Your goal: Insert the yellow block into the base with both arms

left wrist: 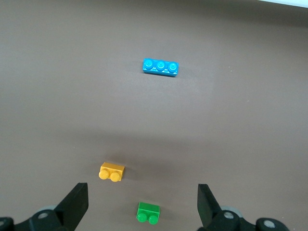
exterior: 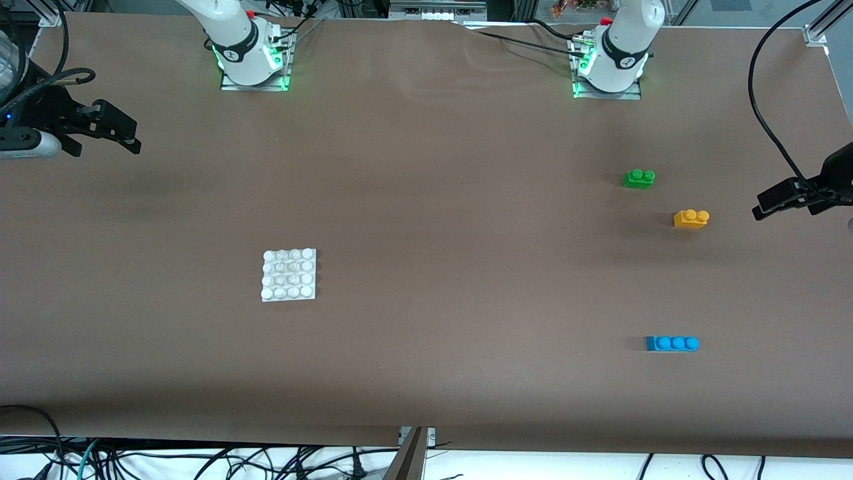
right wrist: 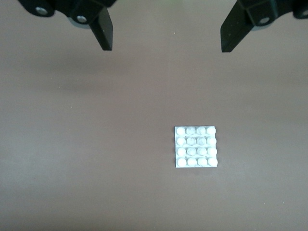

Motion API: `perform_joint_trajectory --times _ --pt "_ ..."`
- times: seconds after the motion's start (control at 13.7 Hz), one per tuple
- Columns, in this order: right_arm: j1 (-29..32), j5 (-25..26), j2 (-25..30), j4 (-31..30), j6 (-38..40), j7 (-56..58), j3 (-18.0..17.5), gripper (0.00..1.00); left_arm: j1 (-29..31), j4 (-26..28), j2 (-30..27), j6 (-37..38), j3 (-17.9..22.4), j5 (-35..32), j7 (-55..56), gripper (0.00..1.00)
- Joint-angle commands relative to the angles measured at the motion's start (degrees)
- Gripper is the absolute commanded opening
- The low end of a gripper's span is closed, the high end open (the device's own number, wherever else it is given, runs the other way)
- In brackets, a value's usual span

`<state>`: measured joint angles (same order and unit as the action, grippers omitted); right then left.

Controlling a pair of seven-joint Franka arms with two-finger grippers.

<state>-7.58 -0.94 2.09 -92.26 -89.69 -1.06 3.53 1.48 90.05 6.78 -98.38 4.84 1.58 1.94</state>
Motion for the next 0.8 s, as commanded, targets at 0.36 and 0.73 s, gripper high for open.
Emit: perform_joint_trajectory --times 0.36,0.73 --pt "0.63 0.67 1.61 -0.72 0.75 1.24 -0.37 0.99 -0.16 -0.49 -0.1 1.08 -0.27 -1.23 0.34 1.0" --pt "0.63 0.85 1.69 -0.72 0.83 1.15 -0.28 0.99 -0.25 -0.49 -0.1 1.09 -0.27 -1.23 0.34 1.0"
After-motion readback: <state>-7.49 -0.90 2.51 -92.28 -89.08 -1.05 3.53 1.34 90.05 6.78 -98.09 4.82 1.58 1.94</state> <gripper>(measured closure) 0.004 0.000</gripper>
